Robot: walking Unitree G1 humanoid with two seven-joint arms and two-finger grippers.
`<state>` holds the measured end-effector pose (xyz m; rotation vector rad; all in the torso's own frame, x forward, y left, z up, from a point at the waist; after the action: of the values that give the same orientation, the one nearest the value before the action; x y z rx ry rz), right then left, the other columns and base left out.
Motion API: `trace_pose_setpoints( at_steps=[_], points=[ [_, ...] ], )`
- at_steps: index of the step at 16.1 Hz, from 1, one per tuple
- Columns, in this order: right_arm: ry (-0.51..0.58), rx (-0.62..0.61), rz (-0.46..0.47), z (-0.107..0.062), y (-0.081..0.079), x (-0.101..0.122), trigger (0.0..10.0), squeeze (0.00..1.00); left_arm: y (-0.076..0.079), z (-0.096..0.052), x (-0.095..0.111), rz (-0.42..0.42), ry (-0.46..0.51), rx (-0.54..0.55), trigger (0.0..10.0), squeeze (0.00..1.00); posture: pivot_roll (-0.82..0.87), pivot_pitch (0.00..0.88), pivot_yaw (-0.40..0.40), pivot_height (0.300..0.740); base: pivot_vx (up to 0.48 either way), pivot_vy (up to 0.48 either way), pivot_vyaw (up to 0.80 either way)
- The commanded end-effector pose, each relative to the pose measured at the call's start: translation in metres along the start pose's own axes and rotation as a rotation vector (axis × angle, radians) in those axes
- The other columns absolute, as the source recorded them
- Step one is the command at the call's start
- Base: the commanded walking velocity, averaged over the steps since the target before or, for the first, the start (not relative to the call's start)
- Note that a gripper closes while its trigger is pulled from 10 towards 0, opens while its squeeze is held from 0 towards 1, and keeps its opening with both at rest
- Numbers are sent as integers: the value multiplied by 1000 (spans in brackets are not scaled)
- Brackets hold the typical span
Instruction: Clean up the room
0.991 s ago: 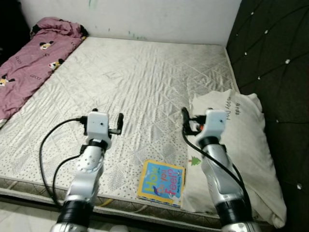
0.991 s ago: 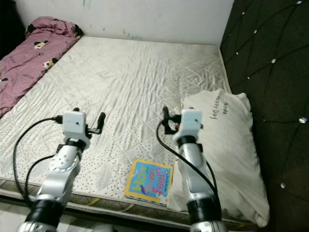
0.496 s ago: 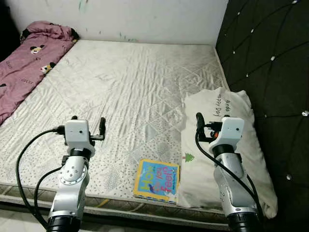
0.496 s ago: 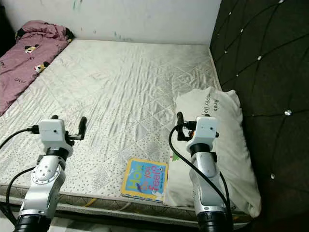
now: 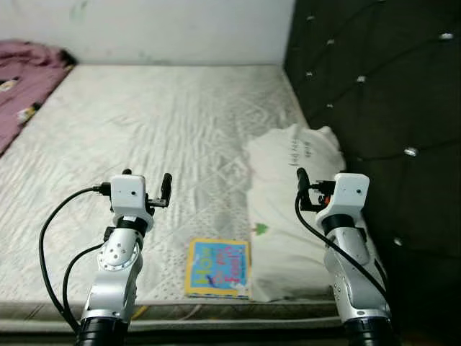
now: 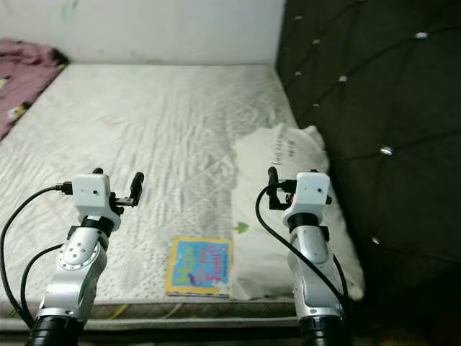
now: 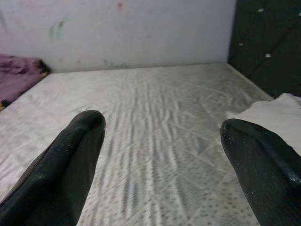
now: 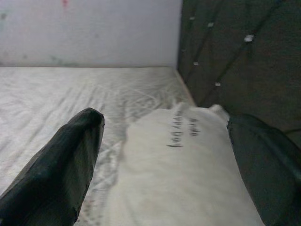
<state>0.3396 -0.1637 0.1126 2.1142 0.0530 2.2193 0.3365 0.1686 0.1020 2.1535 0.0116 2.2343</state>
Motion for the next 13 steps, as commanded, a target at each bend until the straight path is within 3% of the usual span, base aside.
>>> trace_pose_setpoints(
  at_steps=[1, 12, 13],
  points=[
    [9, 12, 12, 1, -5, 5, 10000, 0, -6, -1, 1, 2, -4, 12, 10000, 0, 16, 0, 28, 740, 0, 480, 0],
    [9, 34, 9, 4, -10, 7, 10000, 0, -3, 2, 1, -13, -11, 1, 10000, 0, 15, 0, 28, 740, 0, 480, 0],
    [3, 45, 6, 4, -12, 5, 10000, 0, -3, 2, 1, -13, -11, 1, 10000, 0, 14, 0, 28, 740, 0, 480, -800]
  ],
)
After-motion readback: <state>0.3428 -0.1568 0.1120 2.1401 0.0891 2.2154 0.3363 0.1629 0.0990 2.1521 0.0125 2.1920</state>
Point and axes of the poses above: a point about 5 cm out from each wrist's last joint towards the gripper, its own z axis pointing out of the wrist towards the gripper, its own x axis along the axis of the wrist's last joint, y = z × x, the point moved 5 cm from there along z, pointing out of the wrist towards the gripper, and after that the axes turned 5 degrees about -z, right-handed, at the moved point
